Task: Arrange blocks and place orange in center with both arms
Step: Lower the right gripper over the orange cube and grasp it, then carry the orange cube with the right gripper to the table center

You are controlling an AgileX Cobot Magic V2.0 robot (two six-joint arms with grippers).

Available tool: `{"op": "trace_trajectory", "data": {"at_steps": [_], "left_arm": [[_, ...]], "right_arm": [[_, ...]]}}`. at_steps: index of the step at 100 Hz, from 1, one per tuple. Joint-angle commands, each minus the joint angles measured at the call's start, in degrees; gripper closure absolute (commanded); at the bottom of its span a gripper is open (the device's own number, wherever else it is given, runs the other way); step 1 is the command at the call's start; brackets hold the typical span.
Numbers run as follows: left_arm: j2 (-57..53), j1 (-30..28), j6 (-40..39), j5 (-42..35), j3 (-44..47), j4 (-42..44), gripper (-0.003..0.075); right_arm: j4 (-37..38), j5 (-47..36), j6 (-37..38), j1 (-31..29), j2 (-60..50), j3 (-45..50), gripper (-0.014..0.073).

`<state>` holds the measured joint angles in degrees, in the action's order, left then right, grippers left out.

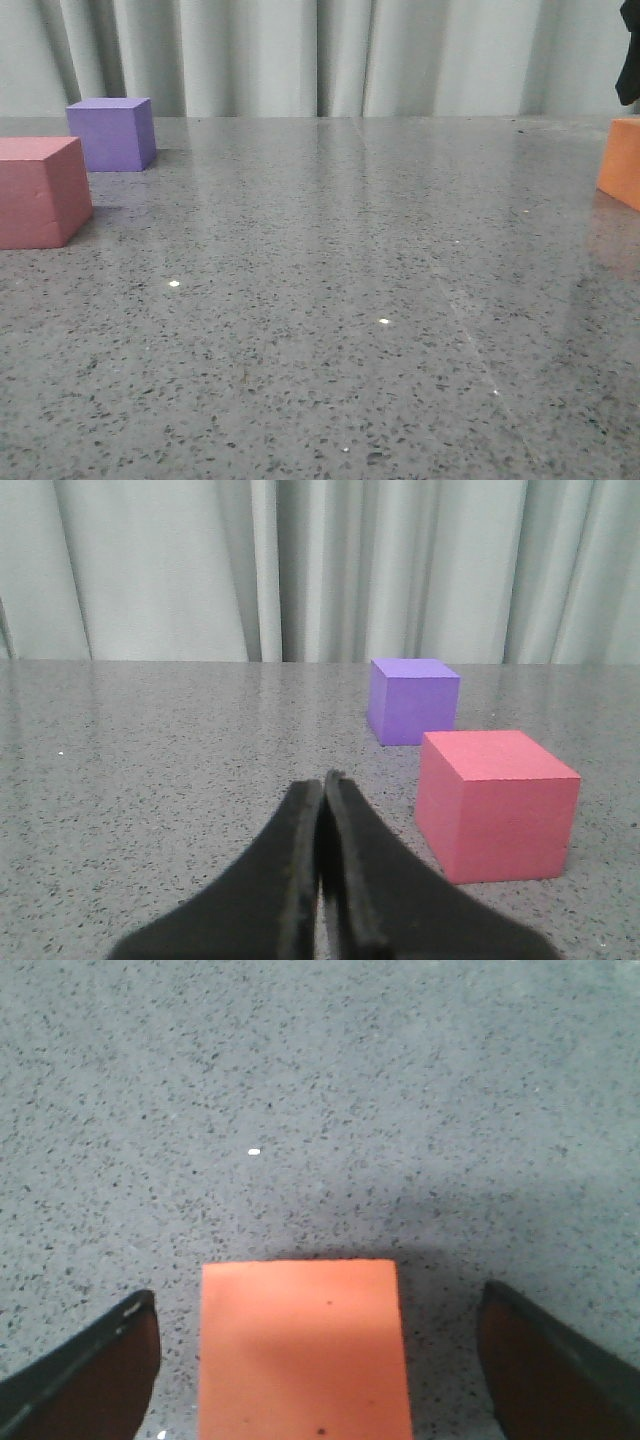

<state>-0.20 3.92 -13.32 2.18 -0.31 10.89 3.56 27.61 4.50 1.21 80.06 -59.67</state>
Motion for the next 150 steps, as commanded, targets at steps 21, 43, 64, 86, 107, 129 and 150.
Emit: {"op": "trace_trajectory", "data": {"at_steps": [21, 43, 64, 86, 107, 129, 150], "left_arm": [[-1.9, -0.2, 0.0, -4.5, 3.2, -0.4, 0.0730], [-1.9, -0.2, 0.0, -4.5, 3.2, -0.4, 0.0730], [-1.9, -0.2, 0.0, -4.5, 3.2, -0.4, 0.0730], [-1.9, -0.2, 0.0, -4.5, 3.2, -0.4, 0.0730], [-1.9, -0.2, 0.0, -4.5, 3.2, -0.4, 0.0730], [-1.9, -0.2, 0.0, -4.5, 3.2, -0.4, 0.0730], [-1.9, -0.2, 0.0, -4.5, 3.2, -0.4, 0.0730]], "right_arm": [[-0.1, -2.4, -0.5, 0.4, 1.1, -2.1, -0.0042], [-0.1, -2.0, -0.5, 0.4, 5.2, -2.1, -0.0042], [-1.0, -1.6, -0.4, 0.4, 5.3, -2.1, 0.0116], [-4.1, 0.1, -0.4, 0.4, 4.7, -2.1, 0.0237], [-6.7, 4.1, -0.4, 4.3, 2.2, -6.4, 0.0237], [-6.7, 4.8, 4.3, 14.4, 3.6, -14.8, 0.0237], [-5.9, 6.1, 8.9, 22.1, 10.0, -22.8, 0.0237]]}}
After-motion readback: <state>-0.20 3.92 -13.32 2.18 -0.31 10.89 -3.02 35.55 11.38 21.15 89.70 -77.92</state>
